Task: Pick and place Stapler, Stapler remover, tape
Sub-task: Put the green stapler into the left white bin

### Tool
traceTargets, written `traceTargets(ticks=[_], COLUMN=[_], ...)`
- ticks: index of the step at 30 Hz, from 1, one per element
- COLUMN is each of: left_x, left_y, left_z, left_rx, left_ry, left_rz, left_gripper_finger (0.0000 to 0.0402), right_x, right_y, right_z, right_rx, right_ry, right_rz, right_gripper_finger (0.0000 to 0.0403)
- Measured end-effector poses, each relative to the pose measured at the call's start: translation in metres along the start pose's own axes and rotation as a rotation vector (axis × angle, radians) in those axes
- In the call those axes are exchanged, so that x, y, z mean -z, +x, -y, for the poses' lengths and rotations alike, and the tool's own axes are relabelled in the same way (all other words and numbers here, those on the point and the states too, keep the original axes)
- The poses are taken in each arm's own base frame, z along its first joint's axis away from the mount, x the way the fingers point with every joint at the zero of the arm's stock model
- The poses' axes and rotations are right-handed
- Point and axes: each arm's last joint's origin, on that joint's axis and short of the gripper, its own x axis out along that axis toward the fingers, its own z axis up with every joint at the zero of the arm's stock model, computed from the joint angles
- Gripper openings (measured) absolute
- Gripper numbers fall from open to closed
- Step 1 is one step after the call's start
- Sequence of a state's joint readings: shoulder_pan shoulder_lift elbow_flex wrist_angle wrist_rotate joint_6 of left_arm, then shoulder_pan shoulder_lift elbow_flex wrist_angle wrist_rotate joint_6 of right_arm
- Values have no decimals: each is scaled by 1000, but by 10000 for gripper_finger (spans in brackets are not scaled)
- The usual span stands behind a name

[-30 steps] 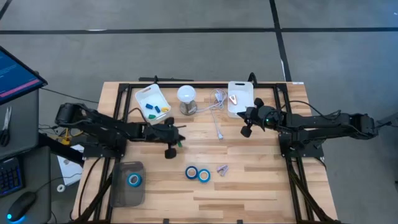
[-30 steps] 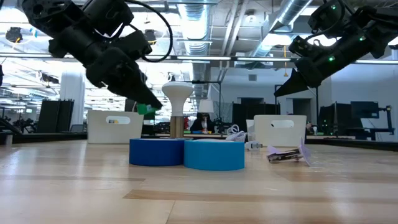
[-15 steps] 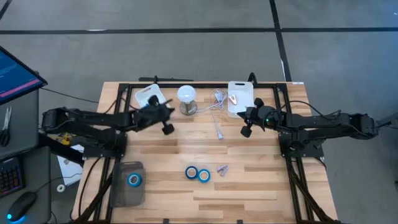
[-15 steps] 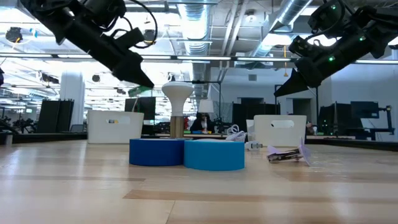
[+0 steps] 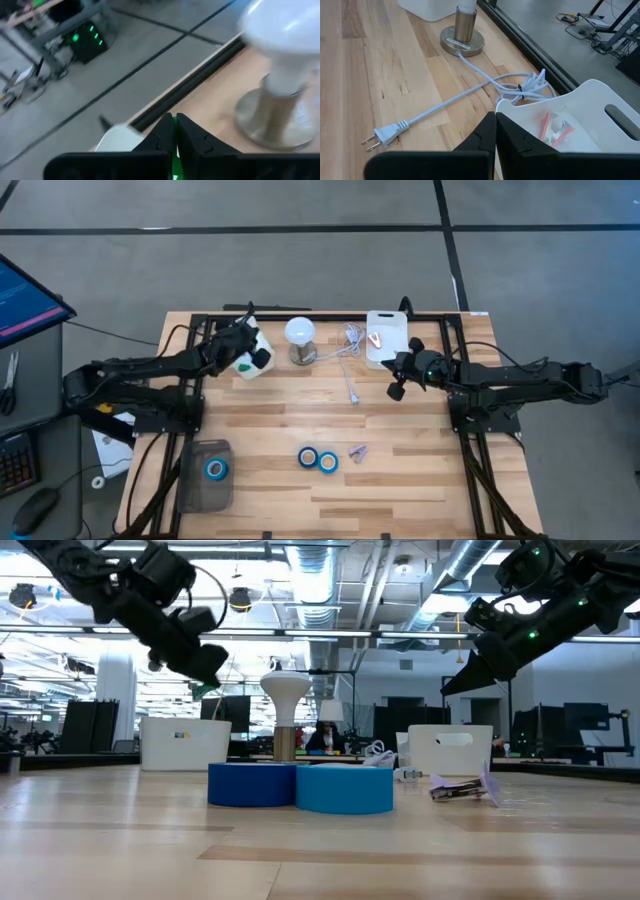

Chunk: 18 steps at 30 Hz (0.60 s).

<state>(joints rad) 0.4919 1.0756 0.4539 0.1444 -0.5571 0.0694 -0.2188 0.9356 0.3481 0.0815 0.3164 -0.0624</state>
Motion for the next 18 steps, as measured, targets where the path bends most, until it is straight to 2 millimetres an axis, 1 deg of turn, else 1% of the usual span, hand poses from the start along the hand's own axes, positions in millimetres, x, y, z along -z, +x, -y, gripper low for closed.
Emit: traceTargets(ticks=[6, 12, 18], left_x=[29, 54, 67], left_y=[8, 12, 13], left_z=[-13, -24, -31], left_rx=[-74, -140, -179], left_ry=[-88, -143, -191], left_rz=[-91, -164, -199], left_gripper_finger=[2, 2, 3], right_x=[0, 0, 0], right_y=[0, 0, 0], right_z=[0, 0, 0], right_rx=[0, 0, 0], right_ry=[-15, -26, -25], right_rz=[0, 0, 0], right_gripper_finger=[0, 0, 0])
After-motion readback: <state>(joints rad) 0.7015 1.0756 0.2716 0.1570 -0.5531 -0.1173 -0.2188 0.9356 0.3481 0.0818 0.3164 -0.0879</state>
